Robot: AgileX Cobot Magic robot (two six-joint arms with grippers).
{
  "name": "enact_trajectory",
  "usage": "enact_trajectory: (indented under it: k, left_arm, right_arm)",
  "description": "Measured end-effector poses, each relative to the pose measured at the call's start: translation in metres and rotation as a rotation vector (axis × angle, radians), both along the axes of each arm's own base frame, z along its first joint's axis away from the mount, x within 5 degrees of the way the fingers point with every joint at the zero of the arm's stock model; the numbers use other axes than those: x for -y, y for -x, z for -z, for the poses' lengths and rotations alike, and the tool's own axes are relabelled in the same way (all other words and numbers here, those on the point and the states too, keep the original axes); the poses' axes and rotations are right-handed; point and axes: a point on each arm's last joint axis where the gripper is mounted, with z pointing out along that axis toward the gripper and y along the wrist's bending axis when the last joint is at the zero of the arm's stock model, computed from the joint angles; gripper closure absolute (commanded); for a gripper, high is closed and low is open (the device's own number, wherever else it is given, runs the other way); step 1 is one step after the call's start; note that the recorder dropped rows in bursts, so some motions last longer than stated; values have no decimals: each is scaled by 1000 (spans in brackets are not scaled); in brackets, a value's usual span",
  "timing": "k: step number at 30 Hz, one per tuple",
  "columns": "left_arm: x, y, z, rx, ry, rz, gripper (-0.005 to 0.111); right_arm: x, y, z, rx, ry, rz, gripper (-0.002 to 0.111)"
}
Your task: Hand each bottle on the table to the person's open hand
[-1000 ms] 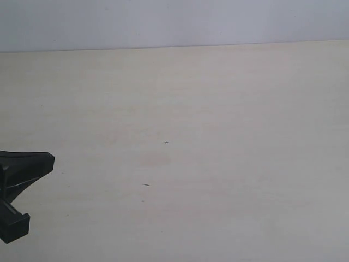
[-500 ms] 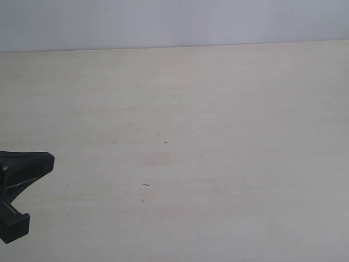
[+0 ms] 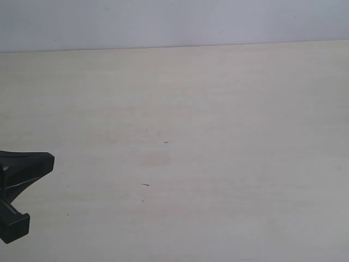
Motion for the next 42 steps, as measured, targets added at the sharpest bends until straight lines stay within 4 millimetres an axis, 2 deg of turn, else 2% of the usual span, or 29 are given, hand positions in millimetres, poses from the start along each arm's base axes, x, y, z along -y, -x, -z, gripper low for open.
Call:
enact_trajectory:
  k: [21,26,29,31,32,34,42]
  left_arm:
    - [0,0,0,0,0,0,107]
    - [0,0,0,0,0,0,107]
    - [0,0,0,0,0,0,107]
    - [0,0,0,0,0,0,107]
    - [0,0,0,0,0,0,107]
    - [0,0,0,0,0,0,107]
    - [0,0,0,0,0,0,107]
  right_arm:
    - [1,-1,-1,21,2,15,108]
    - [10,20,2,106,-6,35,108]
    - [14,27,17,152,-17,56,108]
    - [18,28,41,193,-43,91,108]
    - [19,25,59,203,-55,114,108]
    - [20,21,80,215,-69,142,108]
    - [24,4,148,249,-91,245,108]
